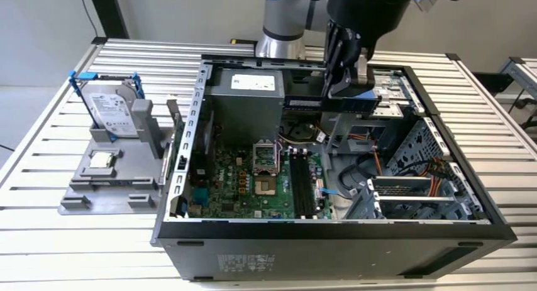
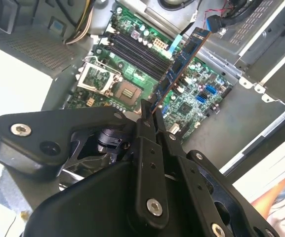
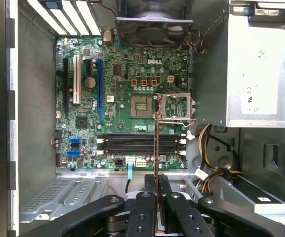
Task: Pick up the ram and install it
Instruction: 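Insert the ram into the slot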
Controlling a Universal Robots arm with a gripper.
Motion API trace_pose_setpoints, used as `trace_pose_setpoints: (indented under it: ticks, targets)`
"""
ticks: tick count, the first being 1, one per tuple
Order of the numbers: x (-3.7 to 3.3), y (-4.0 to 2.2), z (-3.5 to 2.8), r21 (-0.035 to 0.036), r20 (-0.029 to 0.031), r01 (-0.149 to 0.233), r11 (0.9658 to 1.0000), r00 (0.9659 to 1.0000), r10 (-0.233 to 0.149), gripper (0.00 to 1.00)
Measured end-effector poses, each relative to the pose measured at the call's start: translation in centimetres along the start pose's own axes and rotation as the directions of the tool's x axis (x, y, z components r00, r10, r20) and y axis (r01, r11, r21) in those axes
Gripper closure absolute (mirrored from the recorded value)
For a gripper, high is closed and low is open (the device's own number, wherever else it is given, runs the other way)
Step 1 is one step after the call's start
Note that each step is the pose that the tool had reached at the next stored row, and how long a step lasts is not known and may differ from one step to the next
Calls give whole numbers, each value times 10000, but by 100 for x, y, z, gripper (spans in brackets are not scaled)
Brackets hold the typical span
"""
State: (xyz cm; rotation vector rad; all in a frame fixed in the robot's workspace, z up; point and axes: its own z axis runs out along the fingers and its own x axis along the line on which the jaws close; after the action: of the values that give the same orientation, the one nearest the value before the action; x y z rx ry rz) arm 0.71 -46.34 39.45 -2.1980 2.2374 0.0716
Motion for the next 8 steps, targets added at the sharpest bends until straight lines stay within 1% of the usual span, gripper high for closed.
trace_pose_setpoints:
  ticks: [8]
  targets:
    - [-8, 0, 1, 0, 1, -1, 10000, 10000, 1, 100]
